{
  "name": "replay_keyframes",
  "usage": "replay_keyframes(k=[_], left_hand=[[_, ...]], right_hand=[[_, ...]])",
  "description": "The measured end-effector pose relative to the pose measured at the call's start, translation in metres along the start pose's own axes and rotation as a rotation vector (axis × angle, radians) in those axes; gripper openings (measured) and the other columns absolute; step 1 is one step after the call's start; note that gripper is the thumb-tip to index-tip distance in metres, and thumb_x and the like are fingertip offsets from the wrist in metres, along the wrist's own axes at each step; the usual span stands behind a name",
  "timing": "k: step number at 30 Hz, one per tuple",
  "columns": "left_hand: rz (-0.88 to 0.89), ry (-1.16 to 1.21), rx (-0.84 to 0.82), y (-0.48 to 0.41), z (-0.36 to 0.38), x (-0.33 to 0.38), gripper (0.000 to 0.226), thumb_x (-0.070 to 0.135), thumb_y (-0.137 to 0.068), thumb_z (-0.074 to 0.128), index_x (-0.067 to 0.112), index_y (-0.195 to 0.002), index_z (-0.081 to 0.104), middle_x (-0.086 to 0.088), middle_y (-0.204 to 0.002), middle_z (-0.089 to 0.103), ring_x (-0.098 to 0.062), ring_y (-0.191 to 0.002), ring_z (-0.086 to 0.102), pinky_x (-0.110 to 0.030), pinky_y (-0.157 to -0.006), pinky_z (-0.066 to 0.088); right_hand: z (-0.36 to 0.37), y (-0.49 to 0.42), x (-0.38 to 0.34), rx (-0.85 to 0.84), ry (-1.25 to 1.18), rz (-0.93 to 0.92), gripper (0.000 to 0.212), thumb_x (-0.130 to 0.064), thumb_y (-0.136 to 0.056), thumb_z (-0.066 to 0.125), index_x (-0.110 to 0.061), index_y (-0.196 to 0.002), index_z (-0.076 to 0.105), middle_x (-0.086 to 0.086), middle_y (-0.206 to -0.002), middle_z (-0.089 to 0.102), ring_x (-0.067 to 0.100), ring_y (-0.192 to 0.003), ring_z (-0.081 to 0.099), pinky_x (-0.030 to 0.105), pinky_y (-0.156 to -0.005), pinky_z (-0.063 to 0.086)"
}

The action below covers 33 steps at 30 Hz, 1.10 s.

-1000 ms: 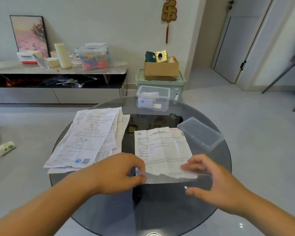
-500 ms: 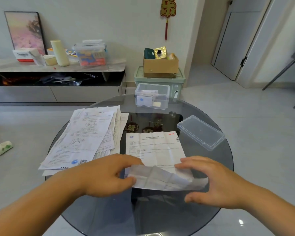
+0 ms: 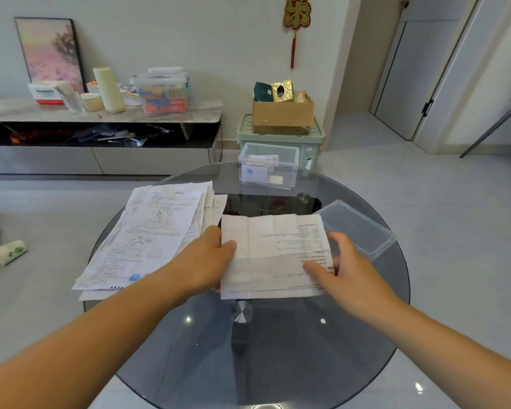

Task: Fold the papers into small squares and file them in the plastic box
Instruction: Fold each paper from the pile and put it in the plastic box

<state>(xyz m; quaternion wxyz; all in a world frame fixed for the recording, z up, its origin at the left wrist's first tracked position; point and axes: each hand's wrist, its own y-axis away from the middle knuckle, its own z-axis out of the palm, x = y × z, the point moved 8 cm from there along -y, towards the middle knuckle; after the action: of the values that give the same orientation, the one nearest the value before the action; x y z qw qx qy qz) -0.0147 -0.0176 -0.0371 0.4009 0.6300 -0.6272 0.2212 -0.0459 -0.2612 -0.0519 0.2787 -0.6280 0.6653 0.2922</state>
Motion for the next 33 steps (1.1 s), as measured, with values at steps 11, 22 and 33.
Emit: replay_keyframes(k=[11, 22, 33], left_hand=[[0.415, -0.712, -0.018, 0.006, 0.040, 0.011, 0.062, 0.061, -0.093, 0.053, 0.045, -0.149, 0.033, 0.006, -0.161, 0.009, -0.019, -0.149, 0.008, -0.043, -0.122, 0.013], [0.427, -0.857, -0.149, 0.009, 0.054, 0.006, 0.049, 0.056, -0.103, 0.034, 0.051, -0.151, 0.028, 0.009, -0.156, 0.021, -0.017, -0.142, 0.018, -0.040, -0.121, 0.013], [0.230, -0.568, -0.009, -0.019, 0.019, 0.022, 0.075, 0.049, -0.076, 0.082, 0.033, -0.139, 0.044, 0.006, -0.139, 0.044, -0.015, -0.123, 0.046, -0.031, -0.100, 0.045]], right_hand=[[0.013, -0.006, -0.003, 0.069, 0.565, -0.056, 0.056, -0.064, -0.094, 0.047, -0.038, -0.143, 0.042, -0.007, -0.128, 0.035, 0.016, -0.126, 0.031, 0.035, -0.109, 0.029], [0.026, 0.002, -0.014, -0.071, 0.572, -0.316, 0.032, -0.041, -0.103, 0.045, -0.047, -0.132, 0.057, -0.016, -0.154, 0.026, 0.013, -0.137, 0.016, 0.033, -0.108, 0.014], [0.031, 0.029, -0.024, -0.222, 0.495, -0.400, 0.046, -0.066, -0.089, 0.053, -0.041, -0.127, 0.061, -0.030, -0.145, 0.042, -0.004, -0.136, 0.027, 0.030, -0.115, 0.027]])
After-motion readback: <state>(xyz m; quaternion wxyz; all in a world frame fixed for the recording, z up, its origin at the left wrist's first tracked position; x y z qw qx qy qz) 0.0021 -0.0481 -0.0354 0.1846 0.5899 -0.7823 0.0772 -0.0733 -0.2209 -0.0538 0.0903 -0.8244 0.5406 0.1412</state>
